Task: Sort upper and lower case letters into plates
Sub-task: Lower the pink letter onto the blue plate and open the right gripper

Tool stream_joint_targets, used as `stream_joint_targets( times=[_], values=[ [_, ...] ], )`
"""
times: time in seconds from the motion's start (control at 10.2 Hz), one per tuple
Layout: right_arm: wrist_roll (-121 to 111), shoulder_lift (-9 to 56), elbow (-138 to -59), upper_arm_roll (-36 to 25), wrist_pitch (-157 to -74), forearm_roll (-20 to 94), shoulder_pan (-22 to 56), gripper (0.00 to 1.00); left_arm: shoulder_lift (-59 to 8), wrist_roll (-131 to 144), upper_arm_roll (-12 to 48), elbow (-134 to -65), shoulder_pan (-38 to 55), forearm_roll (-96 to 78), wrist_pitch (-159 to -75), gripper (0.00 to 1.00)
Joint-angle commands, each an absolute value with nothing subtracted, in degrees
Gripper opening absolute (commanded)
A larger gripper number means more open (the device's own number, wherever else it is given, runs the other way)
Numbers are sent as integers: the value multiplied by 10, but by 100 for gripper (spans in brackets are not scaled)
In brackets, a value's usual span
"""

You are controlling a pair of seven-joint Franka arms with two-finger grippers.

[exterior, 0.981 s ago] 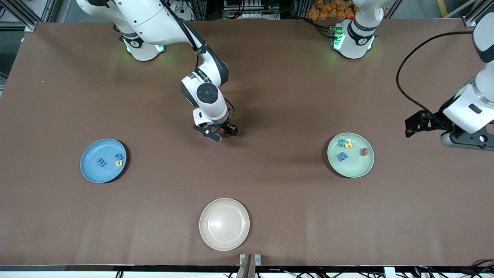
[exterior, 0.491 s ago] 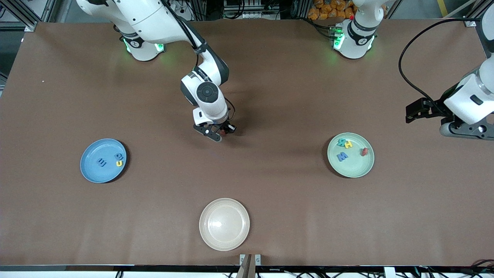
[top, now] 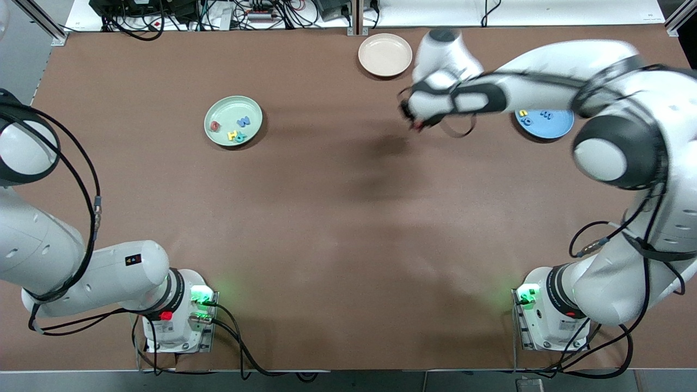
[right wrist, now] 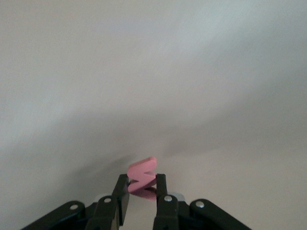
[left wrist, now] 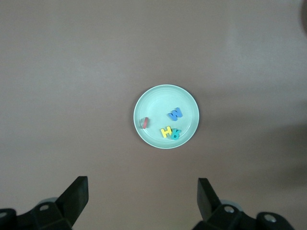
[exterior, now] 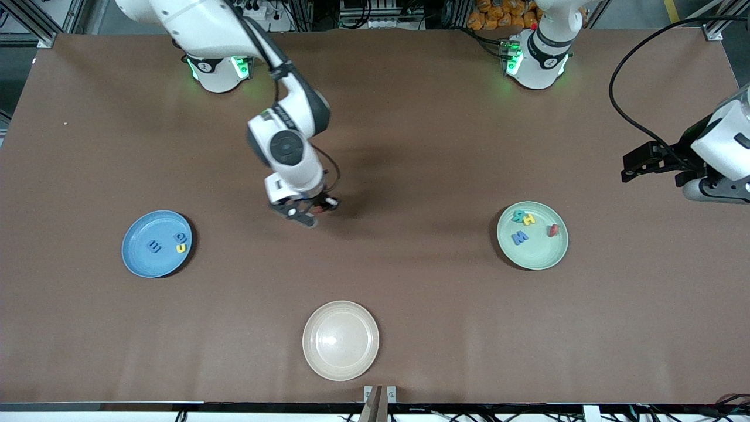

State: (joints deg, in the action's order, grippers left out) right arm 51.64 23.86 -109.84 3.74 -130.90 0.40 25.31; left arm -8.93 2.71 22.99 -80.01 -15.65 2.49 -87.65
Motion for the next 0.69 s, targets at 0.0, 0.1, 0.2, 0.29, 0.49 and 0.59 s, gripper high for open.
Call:
stream_joint_targets(
  times=[0.0,0.1,0.2,0.29,0.49,0.59],
  values=[
    [371,203,-1092,47,-1250,2,145,0,-62,29,218,-809,-149,17,-867,100],
    [314,207,-1085,47,-1248,0,108,0,-56,31,214,-810,-139,17,-867,100],
    [248,206,-1082,44,-1247,-18,69,0,-54,28,197,-810,-119,14,-871,100],
    [186,207,-1080,43,-1245,-56,30,0,-54,29,157,-810,-77,12,-871,100],
    [84,205,-1082,43,-1244,-90,-31,0,-42,35,87,-815,-42,-38,-869,100],
    [35,204,-1082,30,-1244,-90,-45,0,-31,37,85,-823,-40,-33,-867,100]
  ],
)
